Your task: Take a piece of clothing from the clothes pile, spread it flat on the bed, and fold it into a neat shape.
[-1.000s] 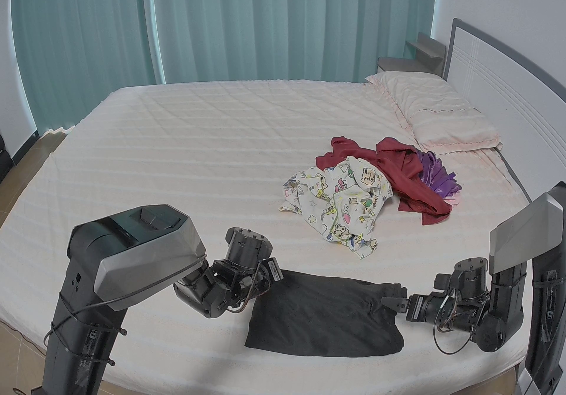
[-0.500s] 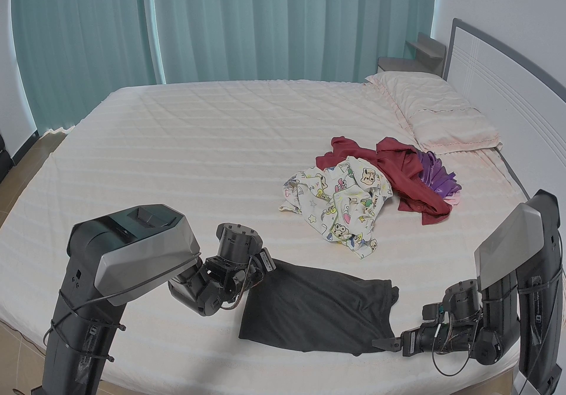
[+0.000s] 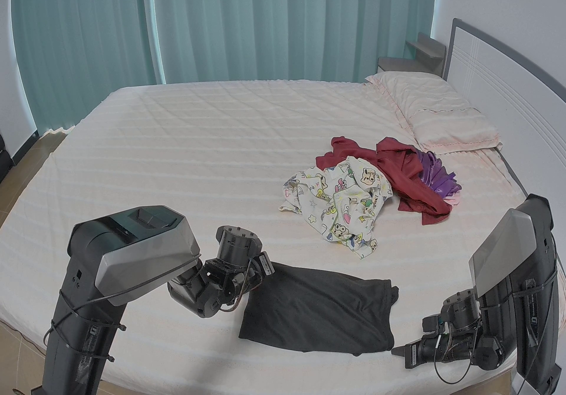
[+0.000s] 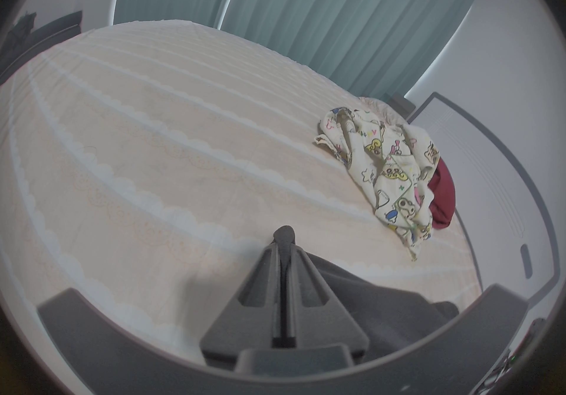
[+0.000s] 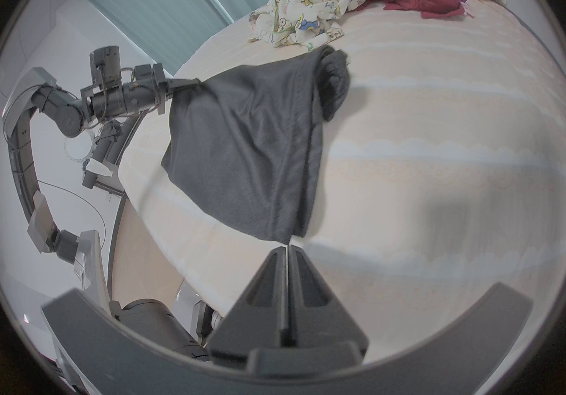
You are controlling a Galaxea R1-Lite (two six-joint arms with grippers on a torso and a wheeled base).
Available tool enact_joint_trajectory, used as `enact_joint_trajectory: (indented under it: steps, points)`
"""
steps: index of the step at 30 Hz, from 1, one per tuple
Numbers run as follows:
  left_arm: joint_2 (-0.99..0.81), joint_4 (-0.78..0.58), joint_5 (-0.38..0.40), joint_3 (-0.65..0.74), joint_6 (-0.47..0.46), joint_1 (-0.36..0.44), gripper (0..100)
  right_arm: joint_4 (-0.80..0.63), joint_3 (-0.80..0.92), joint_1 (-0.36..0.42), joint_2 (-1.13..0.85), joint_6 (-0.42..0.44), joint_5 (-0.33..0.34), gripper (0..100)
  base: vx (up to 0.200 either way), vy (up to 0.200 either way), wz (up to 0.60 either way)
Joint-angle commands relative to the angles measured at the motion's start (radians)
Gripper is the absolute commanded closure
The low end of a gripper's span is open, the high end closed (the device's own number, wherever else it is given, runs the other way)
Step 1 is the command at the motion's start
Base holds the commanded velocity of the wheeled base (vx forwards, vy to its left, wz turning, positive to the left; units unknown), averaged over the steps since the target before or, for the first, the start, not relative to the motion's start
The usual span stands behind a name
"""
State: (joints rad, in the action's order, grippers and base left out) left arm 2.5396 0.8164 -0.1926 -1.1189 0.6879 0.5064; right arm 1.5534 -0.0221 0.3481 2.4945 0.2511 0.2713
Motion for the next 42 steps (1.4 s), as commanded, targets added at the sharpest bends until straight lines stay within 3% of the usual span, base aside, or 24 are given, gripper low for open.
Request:
enact_joint_trajectory:
  steps: [1,6,12,13,23,27,28,42]
  points:
    - [-0.002,0.001,-0.005,0.036,-0.047,0.001,100,0.005,0.022,-0.015,-0.025,-0.007,0.000,100,0.000,0.000,0.00]
    - [-0.004,0.007,-0.019,0.045,-0.076,0.003,100,-0.039,0.022,-0.009,-0.032,-0.013,0.000,100,0.000,0.000,0.00]
    - [-0.004,0.007,-0.021,0.045,-0.074,0.003,100,0.013,0.013,-0.032,-0.031,-0.015,0.000,100,0.000,0.000,0.00]
    - [-0.004,0.007,-0.021,0.045,-0.074,0.003,100,0.013,0.008,-0.031,-0.034,-0.012,0.000,0,0.000,0.000,0.00]
    - [-0.004,0.007,-0.021,0.047,-0.074,0.003,100,0.011,-0.090,-0.003,0.023,0.001,-0.004,0,0.000,0.000,0.00]
    - [-0.002,0.007,-0.021,0.047,-0.074,0.003,100,0.010,-0.128,0.032,0.038,0.062,-0.026,0,0.000,0.000,0.00]
    - [-0.002,0.007,-0.021,0.047,-0.074,0.003,100,0.010,-0.127,0.035,0.041,0.063,-0.032,100,0.000,0.000,0.00]
    - [-0.002,0.007,-0.022,0.047,-0.074,0.003,100,0.011,-0.019,0.031,0.011,0.047,-0.046,100,0.000,0.000,0.00]
